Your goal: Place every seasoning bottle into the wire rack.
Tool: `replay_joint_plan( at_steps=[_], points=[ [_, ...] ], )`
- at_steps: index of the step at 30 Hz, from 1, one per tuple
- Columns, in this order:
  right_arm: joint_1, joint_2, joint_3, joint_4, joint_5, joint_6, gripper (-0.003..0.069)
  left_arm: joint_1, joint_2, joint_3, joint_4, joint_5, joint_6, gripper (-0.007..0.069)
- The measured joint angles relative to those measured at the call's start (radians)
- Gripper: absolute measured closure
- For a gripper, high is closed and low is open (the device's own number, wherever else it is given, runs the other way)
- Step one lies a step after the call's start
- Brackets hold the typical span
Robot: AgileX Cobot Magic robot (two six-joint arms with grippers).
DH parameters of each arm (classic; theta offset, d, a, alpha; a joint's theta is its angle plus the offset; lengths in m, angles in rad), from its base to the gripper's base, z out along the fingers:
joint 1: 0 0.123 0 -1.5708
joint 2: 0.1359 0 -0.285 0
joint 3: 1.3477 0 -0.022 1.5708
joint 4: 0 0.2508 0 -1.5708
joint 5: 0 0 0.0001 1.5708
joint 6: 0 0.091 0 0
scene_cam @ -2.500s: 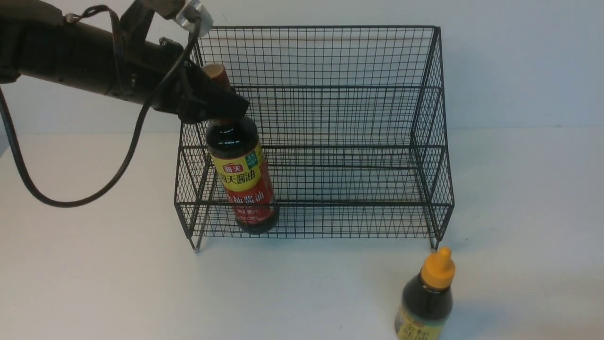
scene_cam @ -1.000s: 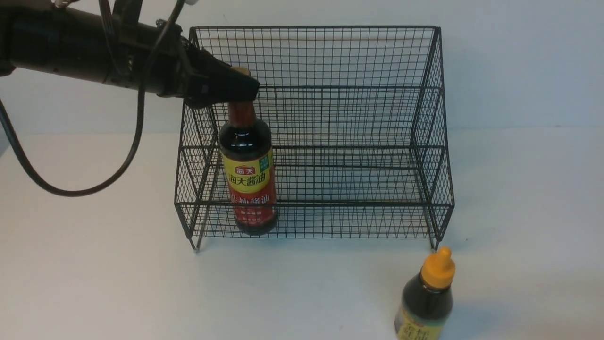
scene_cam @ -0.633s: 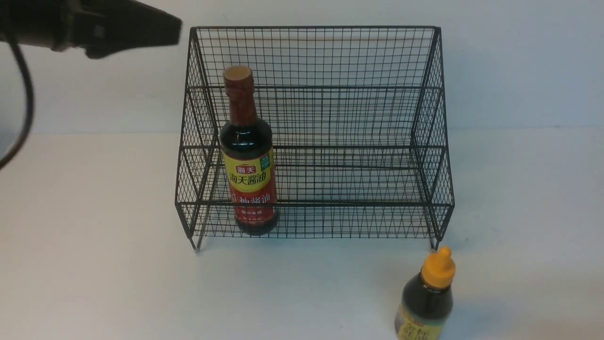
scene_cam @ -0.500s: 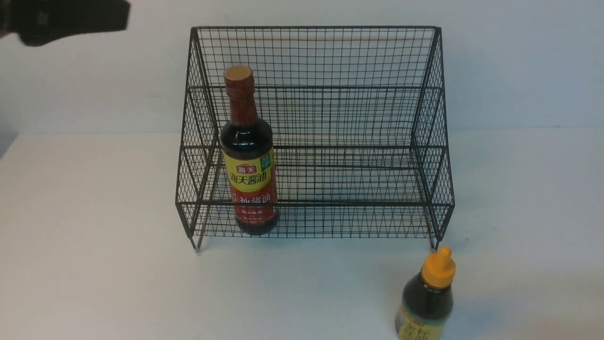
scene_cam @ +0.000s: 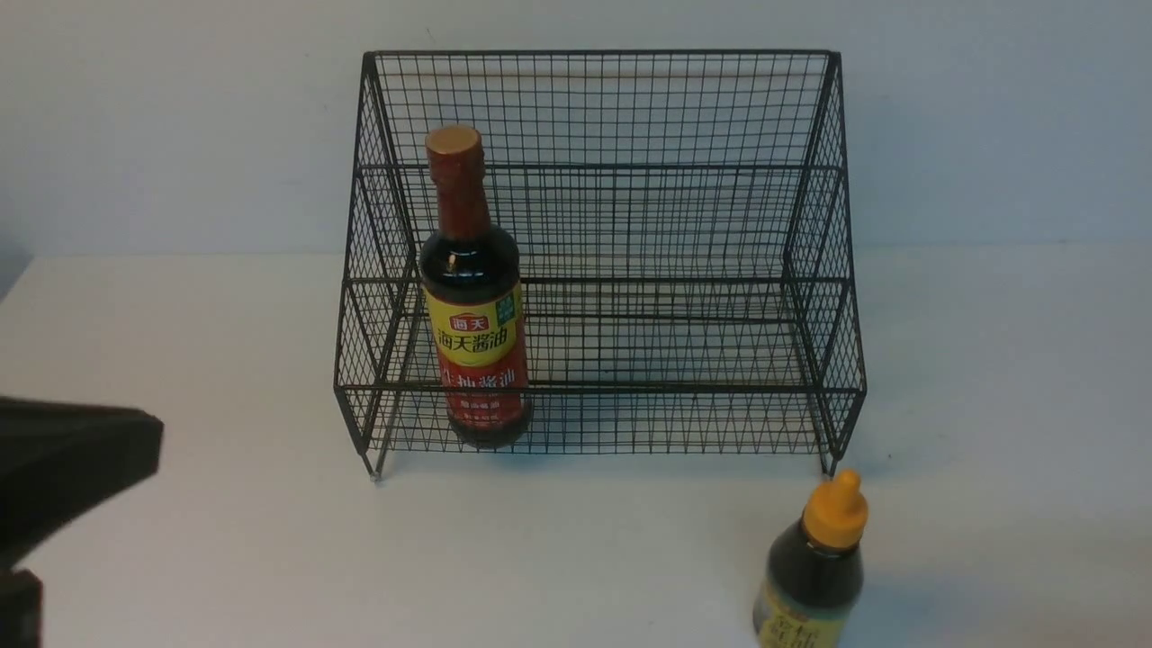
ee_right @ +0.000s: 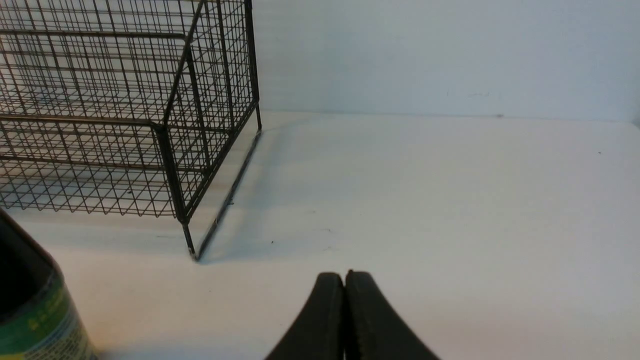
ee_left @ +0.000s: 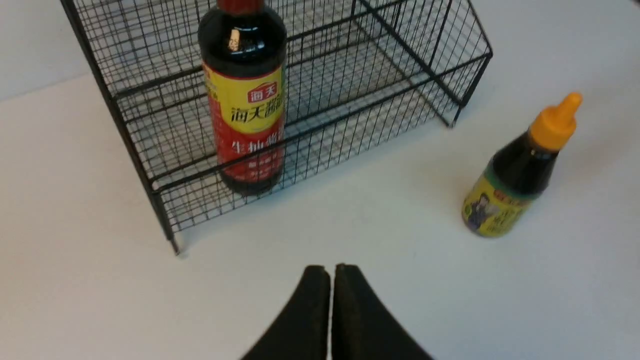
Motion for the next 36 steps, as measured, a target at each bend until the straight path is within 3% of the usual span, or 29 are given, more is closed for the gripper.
replay_joint_plan(
  at_steps=[3,8,17,22,25,29,33,36],
  points=[
    [0.000,0.000,0.000,0.000,0.000,0.000,0.0673,0.000,-0.110,0.129,-0.069,-0.128,0.004,0.0629],
    [0.000,0.000,0.000,0.000,0.000,0.000,0.0673,0.000,-0.216,0.242,-0.089,-0.178,0.010,0.0629],
    [0.000,0.000,0.000,0.000,0.000,0.000,0.0673,-0.001,-0.254,0.302,-0.080,-0.302,0.208,0.0629],
    [0.000,0.000,0.000,0.000,0.000,0.000,0.0673,-0.022,-0.255,0.310,-0.093,-0.363,0.234,0.0629],
    [0.000,0.000,0.000,0.000,0.000,0.000,0.0673,-0.054,-0.264,0.310,-0.108,-0.405,0.234,0.0629],
    [0.000,0.000,0.000,0.000,0.000,0.000,0.0673,-0.181,-0.277,0.310,-0.106,-0.499,0.238,0.0629],
    [0.000,0.000,0.000,0.000,0.000,0.000,0.0673,-0.287,-0.277,0.326,0.028,-0.572,0.177,0.0629],
    [0.000,0.000,0.000,0.000,0.000,0.000,0.0673,-0.315,-0.277,0.366,0.266,-0.605,-0.034,0.0629]
  ],
)
